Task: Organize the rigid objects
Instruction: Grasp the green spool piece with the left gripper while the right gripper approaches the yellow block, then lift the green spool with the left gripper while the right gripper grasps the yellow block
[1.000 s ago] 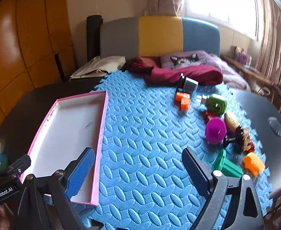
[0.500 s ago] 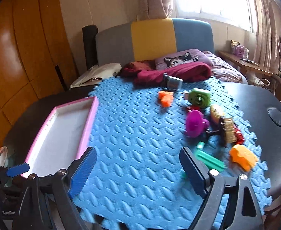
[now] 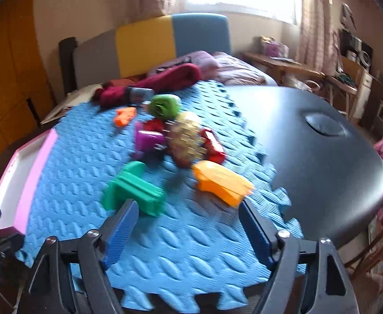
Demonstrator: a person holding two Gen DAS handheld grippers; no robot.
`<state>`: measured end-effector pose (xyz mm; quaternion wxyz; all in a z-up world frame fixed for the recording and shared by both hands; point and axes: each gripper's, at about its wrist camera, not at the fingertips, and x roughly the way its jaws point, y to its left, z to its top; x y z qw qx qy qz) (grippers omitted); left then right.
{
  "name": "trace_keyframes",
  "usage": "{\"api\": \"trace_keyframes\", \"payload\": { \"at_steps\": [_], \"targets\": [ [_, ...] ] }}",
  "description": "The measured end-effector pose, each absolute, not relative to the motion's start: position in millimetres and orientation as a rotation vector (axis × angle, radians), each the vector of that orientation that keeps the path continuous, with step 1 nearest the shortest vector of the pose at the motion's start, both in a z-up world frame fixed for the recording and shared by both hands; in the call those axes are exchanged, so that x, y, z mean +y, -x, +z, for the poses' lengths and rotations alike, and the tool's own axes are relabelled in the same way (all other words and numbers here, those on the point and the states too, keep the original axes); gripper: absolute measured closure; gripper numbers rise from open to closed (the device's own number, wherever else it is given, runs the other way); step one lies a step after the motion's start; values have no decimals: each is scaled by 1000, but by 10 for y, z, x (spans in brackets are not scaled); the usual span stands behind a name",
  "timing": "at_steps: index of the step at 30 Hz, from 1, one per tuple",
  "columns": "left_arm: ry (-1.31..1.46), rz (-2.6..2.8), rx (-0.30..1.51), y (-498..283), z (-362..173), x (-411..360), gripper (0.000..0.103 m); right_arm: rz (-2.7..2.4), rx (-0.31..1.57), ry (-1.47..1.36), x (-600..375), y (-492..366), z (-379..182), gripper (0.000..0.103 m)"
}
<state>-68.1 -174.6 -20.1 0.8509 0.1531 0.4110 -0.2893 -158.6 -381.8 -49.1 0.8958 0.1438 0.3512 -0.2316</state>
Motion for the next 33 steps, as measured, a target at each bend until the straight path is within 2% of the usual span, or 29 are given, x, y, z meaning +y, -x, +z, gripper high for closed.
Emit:
{"api": "trace_keyframes", "payload": {
  "at_steps": [10, 19, 21, 27, 29, 33],
  "targets": [
    [-402, -759, 737, 658, -41, -2623, 0, -543, 730, -352, -4129, 1759, -550, 23],
    [-453, -820, 829, 613, -316, -3231, 1, -581, 736, -369, -4308, 1866, -577, 23],
    [-488, -816, 822, 609, -403, -3305, 4, -592, 734, -378, -4361, 1910, -587, 23],
    [-504, -841, 858, 506, -577, -3352, 28, -552, 722, -397, -4396, 1905, -614, 23],
    [-480, -859, 900, 454, -630, -3320, 43, -527, 721, -382, -4370, 1863, -611, 23],
    [-424, -872, 918, 399, -659, -3230, 45, -464, 700, -343, -4291, 1765, -574, 23]
  ]
}}
